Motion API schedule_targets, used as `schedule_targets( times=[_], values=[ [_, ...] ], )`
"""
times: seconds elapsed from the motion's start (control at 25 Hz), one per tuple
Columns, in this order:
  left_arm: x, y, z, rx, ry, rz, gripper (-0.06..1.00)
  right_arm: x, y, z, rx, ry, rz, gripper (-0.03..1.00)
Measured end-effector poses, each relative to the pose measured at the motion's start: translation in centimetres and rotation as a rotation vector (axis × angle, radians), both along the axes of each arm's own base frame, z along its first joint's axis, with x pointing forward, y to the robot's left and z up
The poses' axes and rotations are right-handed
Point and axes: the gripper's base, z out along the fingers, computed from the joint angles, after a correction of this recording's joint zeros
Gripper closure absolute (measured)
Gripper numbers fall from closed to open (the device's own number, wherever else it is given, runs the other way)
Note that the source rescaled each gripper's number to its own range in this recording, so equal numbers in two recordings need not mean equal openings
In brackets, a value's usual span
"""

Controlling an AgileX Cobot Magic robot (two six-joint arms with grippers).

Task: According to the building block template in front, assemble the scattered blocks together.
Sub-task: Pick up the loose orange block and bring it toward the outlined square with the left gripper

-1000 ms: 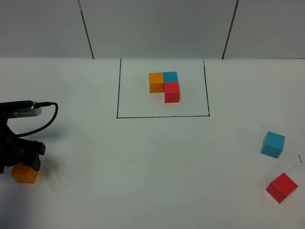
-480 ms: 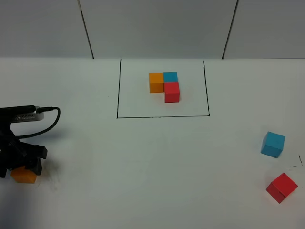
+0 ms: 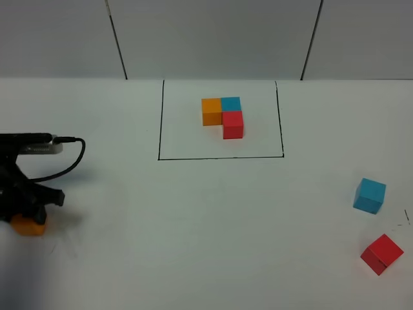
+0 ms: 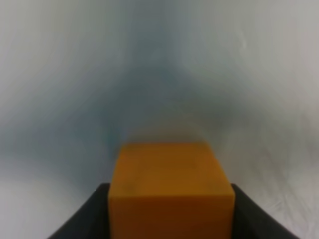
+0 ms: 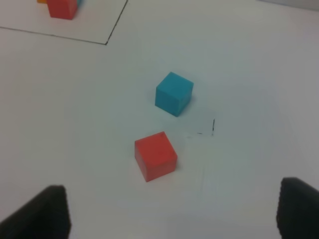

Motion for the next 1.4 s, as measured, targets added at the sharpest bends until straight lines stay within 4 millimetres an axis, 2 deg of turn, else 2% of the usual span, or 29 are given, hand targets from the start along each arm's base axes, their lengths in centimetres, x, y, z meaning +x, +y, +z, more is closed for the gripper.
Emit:
schedule_targets(
  times=[0.08, 0.16, 0.28, 0.36, 0.44, 0.56, 0.72, 0.84, 0.96, 1.24, 1.4],
  values=[
    [1.5, -1.9, 1.5, 0.011, -0.047, -0.149, 0.93, 0.0, 0.0, 0.0, 0.000, 0.000, 0.000, 0.26],
    [2.7, -4.8, 3.4, 0.007, -0.093, -0.326, 0.93, 0.0, 0.0, 0.0, -0.001, 0.000, 0.000, 0.26],
    [3.9, -10.4, 6.2, -0.019, -0.127, -0.627, 0.93, 0.0, 0.0, 0.0, 0.002, 0.000, -0.001, 0.26],
    [3.9, -13.8, 7.0, -0.028, -0.089, -0.828, 0.93, 0.0, 0.0, 0.0, 0.002, 0.000, -0.001, 0.26],
    [3.7, -17.2, 7.2, -0.027, -0.053, -0.996, 0.93, 0.0, 0.0, 0.0, 0.002, 0.000, -0.001, 0.26],
    [3.6, -21.4, 6.5, -0.022, -0.032, -1.170, 0.93, 0.0, 0.0, 0.0, 0.002, 0.000, -0.001, 0.26],
    [3.2, -25.4, 5.0, 0.021, -0.040, -1.372, 0.93, 0.0, 0.0, 0.0, 0.001, 0.000, -0.001, 0.26],
    [2.9, -27.2, 3.2, 0.069, -0.029, -1.492, 0.93, 0.0, 0.0, 0.0, 0.001, 0.000, -0.001, 0.26],
    [2.8, -28.0, 1.5, 0.083, -0.023, -1.535, 0.93, 0.0, 0.0, 0.0, 0.001, 0.000, -0.001, 0.26],
    [3.1, -28.3, -1.6, 0.087, 0.033, -1.576, 0.93, 0.0, 0.0, 0.0, 0.001, 0.000, -0.001, 0.26],
    [3.1, -28.3, -1.8, 0.092, 0.040, -1.649, 0.93, 0.0, 0.0, 0.0, 0.002, 0.000, -0.001, 0.26]
  ],
)
